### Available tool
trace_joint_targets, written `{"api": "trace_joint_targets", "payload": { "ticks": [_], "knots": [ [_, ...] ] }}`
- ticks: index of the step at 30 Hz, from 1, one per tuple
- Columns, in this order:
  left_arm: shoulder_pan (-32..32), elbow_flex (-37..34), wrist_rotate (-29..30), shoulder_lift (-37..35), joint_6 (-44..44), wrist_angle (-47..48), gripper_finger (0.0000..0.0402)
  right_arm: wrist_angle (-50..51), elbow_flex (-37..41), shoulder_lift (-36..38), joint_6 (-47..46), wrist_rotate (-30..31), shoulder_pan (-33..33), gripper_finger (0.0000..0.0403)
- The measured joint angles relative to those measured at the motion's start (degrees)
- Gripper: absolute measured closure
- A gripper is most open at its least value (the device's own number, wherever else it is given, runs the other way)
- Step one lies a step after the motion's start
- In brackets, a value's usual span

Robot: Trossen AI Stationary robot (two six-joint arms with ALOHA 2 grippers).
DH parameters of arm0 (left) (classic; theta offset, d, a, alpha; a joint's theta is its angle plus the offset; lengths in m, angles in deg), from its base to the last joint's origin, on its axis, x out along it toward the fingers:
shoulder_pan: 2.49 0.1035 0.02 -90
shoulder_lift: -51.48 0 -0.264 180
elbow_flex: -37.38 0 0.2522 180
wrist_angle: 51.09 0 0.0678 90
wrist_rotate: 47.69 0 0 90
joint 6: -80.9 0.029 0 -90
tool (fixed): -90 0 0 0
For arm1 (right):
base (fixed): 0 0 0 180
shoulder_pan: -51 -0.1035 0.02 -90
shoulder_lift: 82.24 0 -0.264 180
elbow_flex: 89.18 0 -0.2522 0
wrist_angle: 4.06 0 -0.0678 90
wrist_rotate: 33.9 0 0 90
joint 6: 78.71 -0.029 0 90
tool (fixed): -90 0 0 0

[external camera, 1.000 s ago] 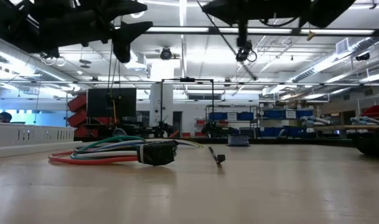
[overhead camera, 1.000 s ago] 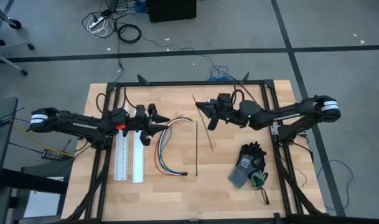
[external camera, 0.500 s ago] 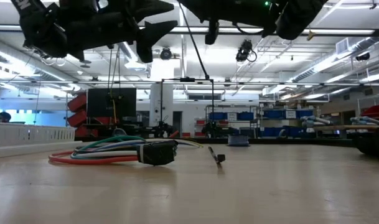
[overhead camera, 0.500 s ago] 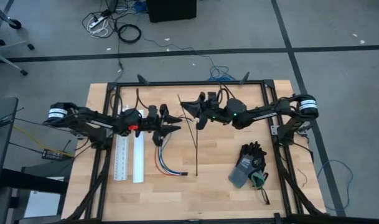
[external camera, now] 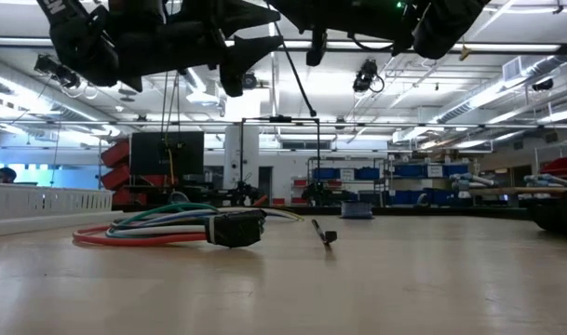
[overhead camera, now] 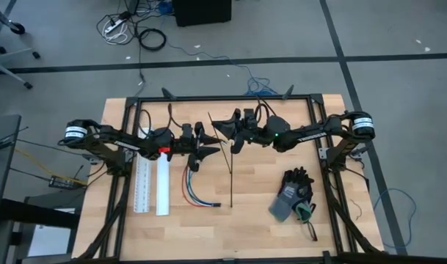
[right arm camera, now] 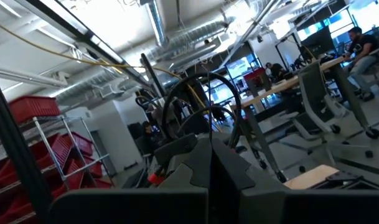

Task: Ziptie cables
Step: Wrap the cables together using a ziptie

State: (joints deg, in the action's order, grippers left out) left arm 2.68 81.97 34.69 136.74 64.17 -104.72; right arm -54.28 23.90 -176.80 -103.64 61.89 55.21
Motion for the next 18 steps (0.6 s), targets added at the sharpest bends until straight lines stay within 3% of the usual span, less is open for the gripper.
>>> {"api": "trace_joint_targets", "payload": {
  "ticks": [10,18],
  "knots": [
    [0.0,1.0,0.0,1.9,-0.2,0.0,0.0233,0.8,0.0,0.0,0.6,0.0,0.0,0.0403],
    [0.0,1.0,-0.1,1.9,-0.4,0.1,0.0288,0.8,0.0,0.0,0.6,-0.1,0.0,0.0403]
  ]
}}
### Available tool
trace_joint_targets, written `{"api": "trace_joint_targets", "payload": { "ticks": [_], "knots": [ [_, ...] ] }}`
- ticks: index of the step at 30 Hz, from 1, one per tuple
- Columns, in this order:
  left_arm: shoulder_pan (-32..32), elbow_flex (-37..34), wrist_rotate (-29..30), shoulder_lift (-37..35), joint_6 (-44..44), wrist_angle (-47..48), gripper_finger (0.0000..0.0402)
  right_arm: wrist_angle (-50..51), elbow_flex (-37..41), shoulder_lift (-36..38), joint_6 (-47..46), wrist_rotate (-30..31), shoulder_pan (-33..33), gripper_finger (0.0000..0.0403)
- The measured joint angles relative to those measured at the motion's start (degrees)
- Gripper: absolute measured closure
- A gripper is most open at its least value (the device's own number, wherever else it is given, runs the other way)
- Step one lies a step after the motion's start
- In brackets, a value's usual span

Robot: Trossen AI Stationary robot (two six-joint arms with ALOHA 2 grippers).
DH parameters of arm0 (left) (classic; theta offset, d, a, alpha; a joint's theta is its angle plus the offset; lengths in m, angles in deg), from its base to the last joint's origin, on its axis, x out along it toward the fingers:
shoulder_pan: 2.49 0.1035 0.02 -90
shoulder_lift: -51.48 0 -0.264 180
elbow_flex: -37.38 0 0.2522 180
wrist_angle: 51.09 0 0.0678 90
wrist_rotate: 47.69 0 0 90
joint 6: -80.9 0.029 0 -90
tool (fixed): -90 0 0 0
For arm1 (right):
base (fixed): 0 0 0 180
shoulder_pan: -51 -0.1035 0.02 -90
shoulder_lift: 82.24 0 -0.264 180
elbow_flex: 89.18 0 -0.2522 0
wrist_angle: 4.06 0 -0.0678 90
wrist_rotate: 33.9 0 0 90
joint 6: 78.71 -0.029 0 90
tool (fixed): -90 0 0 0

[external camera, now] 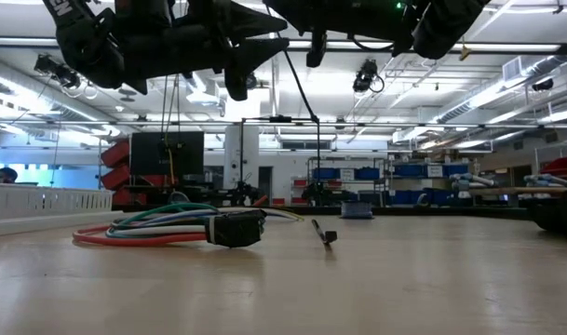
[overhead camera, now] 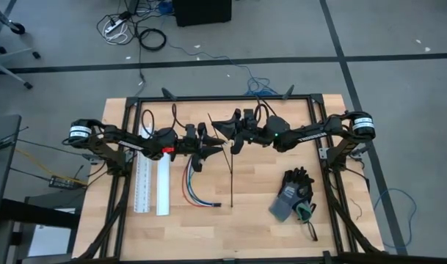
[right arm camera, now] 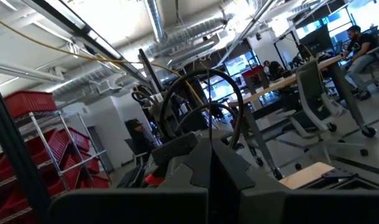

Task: Ziptie cables
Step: Wrap the cables together using a ziptie

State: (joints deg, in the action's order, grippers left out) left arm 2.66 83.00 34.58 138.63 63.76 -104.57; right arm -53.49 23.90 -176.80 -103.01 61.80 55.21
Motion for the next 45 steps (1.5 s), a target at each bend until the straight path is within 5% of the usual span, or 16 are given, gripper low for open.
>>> {"api": "trace_joint_targets", "payload": {
  "ticks": [8,15,26,35,42,45],
  "knots": [
    [-0.1,0.0,-2.0,0.0,1.9,-0.2,0.0394,0.0,0.0,0.0,2.1,-1.1,0.0,0.0403],
    [-0.7,0.0,-2.9,0.0,1.8,-0.2,0.0400,0.0,0.0,0.0,14.2,-4.3,0.0,0.0401],
    [1.7,0.0,-6.3,-2.0,-4.4,1.5,0.0401,3.4,0.0,1.9,31.7,-19.0,0.0,0.0377],
    [4.3,-0.4,-10.2,-6.8,-10.2,7.5,0.0401,22.4,0.0,11.3,43.5,-18.8,-0.2,0.0341],
    [6.6,-0.3,-18.0,-8.3,-25.6,6.4,0.0401,38.3,0.0,14.1,61.1,-18.3,-6.0,0.0341],
    [7.1,-0.3,-20.5,-8.2,-31.8,6.3,0.0401,39.1,0.0,13.0,69.3,-13.3,-9.6,0.0342]
  ]
}}
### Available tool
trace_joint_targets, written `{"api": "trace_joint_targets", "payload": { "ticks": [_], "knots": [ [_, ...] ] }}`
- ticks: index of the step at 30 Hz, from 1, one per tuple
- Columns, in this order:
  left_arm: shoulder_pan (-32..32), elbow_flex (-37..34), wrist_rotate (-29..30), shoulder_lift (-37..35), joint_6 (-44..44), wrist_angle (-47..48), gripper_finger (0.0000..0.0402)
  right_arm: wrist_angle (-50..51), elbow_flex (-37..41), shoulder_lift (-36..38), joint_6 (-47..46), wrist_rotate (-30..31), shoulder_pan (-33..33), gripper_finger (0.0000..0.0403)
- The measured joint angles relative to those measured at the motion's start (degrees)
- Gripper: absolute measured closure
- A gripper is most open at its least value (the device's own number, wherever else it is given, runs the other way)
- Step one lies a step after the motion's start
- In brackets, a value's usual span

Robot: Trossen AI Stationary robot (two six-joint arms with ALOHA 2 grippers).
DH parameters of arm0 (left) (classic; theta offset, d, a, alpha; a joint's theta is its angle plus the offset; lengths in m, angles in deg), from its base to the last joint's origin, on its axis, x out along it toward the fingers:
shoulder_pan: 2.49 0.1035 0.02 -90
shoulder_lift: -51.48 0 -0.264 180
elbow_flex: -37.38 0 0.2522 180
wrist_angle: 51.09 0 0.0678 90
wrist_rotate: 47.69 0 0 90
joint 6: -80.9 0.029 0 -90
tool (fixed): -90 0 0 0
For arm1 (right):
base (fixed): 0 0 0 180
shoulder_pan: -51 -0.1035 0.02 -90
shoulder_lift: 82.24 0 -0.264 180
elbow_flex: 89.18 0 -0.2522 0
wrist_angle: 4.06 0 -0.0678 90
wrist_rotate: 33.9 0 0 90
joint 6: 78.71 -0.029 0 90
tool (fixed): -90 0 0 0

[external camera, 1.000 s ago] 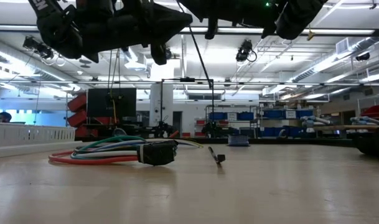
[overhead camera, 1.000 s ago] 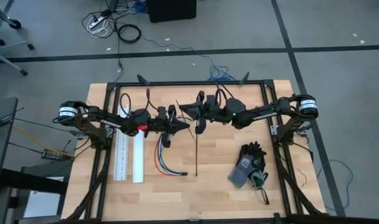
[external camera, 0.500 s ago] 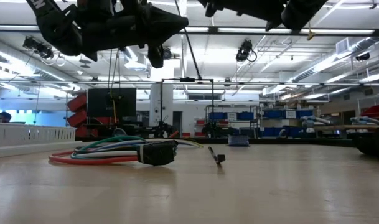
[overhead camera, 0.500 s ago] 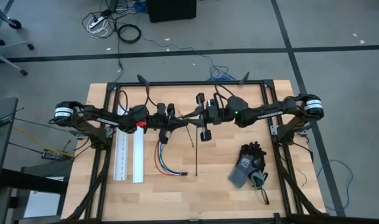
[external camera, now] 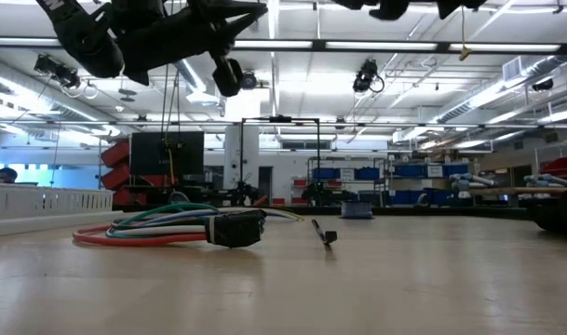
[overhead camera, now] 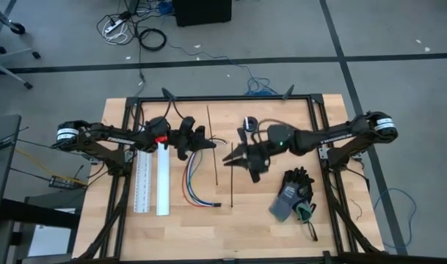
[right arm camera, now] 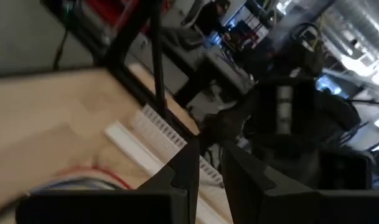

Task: Ziptie cables
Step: Wrap the cables together using a ziptie

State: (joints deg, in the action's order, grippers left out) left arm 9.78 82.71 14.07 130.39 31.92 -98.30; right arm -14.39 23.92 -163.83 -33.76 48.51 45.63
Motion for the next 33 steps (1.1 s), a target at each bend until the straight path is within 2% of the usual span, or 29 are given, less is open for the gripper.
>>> {"api": "trace_joint_targets", "payload": {
  "ticks": [6,11,16,25,33],
  "knots": [
    [0.0,0.0,-0.6,0.0,-7.0,-0.6,0.0402,-1.4,0.0,-4.5,9.9,15.5,-7.1,0.0342],
    [0.1,0.0,0.0,0.0,-9.9,-0.5,0.0401,-3.8,-0.1,-7.8,11.9,27.2,-11.1,0.0343],
    [0.1,0.0,2.0,0.0,-12.5,-0.4,0.0401,-4.8,-0.3,-8.4,13.2,26.7,-12.7,0.0343],
    [0.9,0.0,7.9,0.0,-15.5,0.5,0.0401,-4.2,-0.3,-8.4,22.0,27.3,-13.0,0.0343],
    [0.8,0.0,8.9,0.1,-15.8,1.4,0.0401,-3.6,-0.3,-8.4,27.7,27.2,-13.4,0.0343]
  ]
}}
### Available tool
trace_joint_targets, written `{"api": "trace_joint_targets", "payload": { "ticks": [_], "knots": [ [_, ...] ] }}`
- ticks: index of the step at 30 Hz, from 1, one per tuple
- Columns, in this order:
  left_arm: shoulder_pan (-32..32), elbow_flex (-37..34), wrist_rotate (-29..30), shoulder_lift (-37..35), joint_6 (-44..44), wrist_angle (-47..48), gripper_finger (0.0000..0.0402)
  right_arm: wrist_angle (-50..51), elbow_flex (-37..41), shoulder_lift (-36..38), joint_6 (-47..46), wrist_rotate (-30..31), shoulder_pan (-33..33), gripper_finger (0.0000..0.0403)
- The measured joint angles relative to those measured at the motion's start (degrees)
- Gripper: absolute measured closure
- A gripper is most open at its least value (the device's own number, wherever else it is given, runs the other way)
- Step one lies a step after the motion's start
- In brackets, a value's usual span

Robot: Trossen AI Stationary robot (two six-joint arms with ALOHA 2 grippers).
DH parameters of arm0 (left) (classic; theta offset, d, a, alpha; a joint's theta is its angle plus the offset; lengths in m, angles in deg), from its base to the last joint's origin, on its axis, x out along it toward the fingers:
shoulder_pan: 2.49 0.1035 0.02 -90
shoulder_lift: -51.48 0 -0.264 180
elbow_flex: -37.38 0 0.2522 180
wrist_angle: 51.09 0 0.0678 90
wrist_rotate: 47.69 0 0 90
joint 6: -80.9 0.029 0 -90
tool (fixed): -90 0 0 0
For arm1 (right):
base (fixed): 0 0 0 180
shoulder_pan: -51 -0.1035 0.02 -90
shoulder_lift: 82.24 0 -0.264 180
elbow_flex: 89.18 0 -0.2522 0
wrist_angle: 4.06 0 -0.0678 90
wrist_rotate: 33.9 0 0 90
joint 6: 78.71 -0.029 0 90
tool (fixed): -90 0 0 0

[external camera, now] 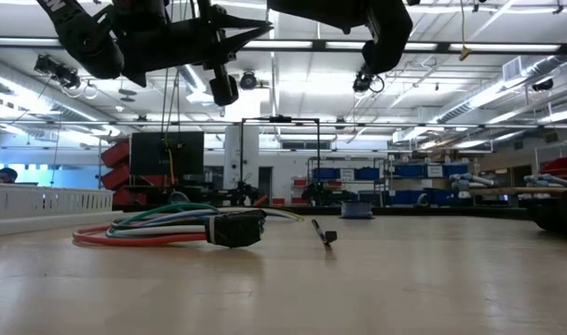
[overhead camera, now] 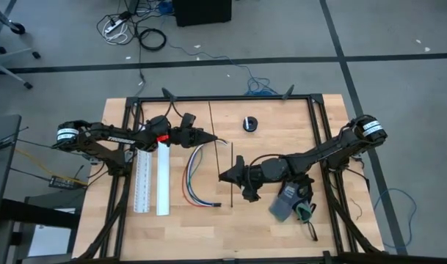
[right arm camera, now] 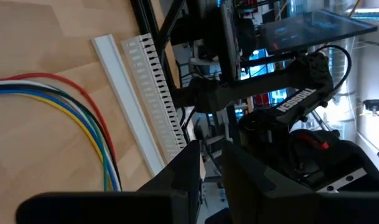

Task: Ziptie cables
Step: Wrap the cables together using a ziptie

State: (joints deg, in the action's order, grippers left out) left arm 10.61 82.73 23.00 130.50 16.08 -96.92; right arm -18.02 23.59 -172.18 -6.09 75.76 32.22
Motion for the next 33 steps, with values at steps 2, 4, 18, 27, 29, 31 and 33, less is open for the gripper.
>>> {"api": "trace_joint_targets", "payload": {
  "ticks": [2,4,18,27,29,31,33],
  "knots": [
    [-0.1,0.0,0.2,0.0,0.0,0.1,0.0401,0.0,0.0,0.0,0.0,-0.1,0.0,0.0343],
    [-0.5,0.0,0.5,0.0,0.0,0.2,0.0401,0.0,0.0,0.0,0.0,-0.3,0.4,0.0343],
    [-2.7,0.0,4.5,0.1,3.3,1.6,0.0401,0.0,0.0,0.0,-0.7,-5.8,2.2,0.0343],
    [-2.7,0.0,4.4,0.1,4.5,1.3,0.0401,0.0,0.0,0.0,-2.6,-6.4,2.9,0.0346],
    [-2.7,0.0,4.2,0.1,4.5,1.3,0.0401,0.0,0.0,0.0,-3.7,-6.4,3.3,0.0353],
    [-2.7,0.0,4.2,0.1,4.6,1.2,0.0401,0.0,0.0,0.0,-5.3,-6.4,3.7,0.0366],
    [-2.7,0.0,4.2,0.1,5.0,1.2,0.0401,0.0,0.0,0.1,-7.2,-6.4,4.1,0.0386]
  ]
}}
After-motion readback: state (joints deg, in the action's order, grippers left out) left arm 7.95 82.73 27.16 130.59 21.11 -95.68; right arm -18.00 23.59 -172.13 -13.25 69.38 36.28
